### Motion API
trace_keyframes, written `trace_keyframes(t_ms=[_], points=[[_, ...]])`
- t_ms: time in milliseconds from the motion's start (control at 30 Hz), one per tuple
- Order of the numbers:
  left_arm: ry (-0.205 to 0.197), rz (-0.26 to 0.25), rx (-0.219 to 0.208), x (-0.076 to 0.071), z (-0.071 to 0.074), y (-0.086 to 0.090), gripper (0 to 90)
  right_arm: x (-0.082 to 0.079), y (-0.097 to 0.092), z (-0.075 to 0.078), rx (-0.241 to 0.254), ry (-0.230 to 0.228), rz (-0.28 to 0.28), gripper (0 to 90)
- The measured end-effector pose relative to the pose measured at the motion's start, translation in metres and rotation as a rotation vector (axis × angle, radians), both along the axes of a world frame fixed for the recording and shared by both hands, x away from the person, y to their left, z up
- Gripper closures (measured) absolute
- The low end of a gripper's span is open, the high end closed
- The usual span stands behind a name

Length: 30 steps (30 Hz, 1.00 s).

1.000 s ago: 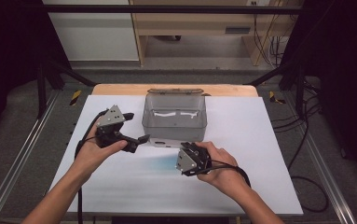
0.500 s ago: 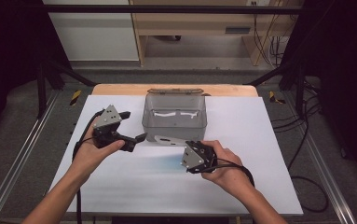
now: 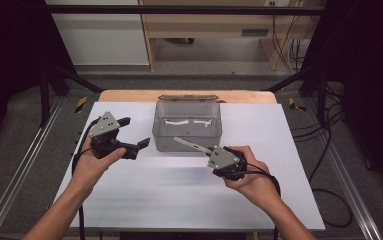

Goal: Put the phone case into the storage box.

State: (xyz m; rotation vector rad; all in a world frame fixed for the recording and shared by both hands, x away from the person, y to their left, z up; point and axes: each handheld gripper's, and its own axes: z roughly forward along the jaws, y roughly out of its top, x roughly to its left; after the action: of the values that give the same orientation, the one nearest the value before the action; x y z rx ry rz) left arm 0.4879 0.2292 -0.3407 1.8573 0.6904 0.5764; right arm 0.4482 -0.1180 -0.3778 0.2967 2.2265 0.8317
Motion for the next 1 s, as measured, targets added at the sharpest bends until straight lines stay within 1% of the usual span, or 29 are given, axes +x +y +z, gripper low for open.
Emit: trace_keyframes(t_ms=[100,133,200,300,367,400,433,467,633,733,967,1000], points=[[-0.006,0.017,-0.004,-0.001,-0.001,0.003,4.5,0.002,-0.005,0.003,0.038,0.025,-0.001,81.5],[-0.006,0.017,-0.004,-0.001,-0.001,0.003,4.5,0.002,-0.005,0.003,0.038,0.025,-0.001,81.5],[-0.011,0.028,-0.005,-0.002,-0.003,0.006,4.5,0.004,-0.007,0.006,0.071,0.051,-0.014,81.5],[-0.012,0.037,-0.011,-0.002,-0.004,0.009,4.5,0.005,-0.01,0.007,0.104,0.072,-0.02,81.5],[-0.012,0.039,-0.011,-0.002,-0.004,0.01,4.5,0.006,-0.01,0.008,0.11,0.078,-0.021,81.5],[-0.014,0.043,-0.012,-0.003,-0.005,0.012,4.5,0.006,-0.011,0.009,0.127,0.088,-0.024,81.5],[-0.014,0.043,-0.012,-0.003,-0.005,0.012,4.5,0.006,-0.011,0.009,0.127,0.088,-0.024,81.5],[-0.018,0.049,-0.012,-0.003,-0.005,0.013,4.5,0.007,-0.012,0.009,0.138,0.103,-0.023,81.5],[-0.022,0.064,-0.007,-0.004,-0.009,0.017,4.5,0.009,-0.012,0.011,0.182,0.145,-0.027,81.5],[-0.024,0.07,-0.011,-0.005,-0.012,0.018,4.5,0.01,-0.013,0.011,0.2,0.156,-0.028,81.5],[-0.034,0.087,-0.033,-0.008,-0.017,0.021,4.4,0.011,-0.015,0.013,0.218,0.161,-0.033,81.5],[-0.048,0.1,-0.039,-0.01,-0.018,0.022,4.4,0.01,-0.016,0.014,0.221,0.162,-0.037,81.5]])
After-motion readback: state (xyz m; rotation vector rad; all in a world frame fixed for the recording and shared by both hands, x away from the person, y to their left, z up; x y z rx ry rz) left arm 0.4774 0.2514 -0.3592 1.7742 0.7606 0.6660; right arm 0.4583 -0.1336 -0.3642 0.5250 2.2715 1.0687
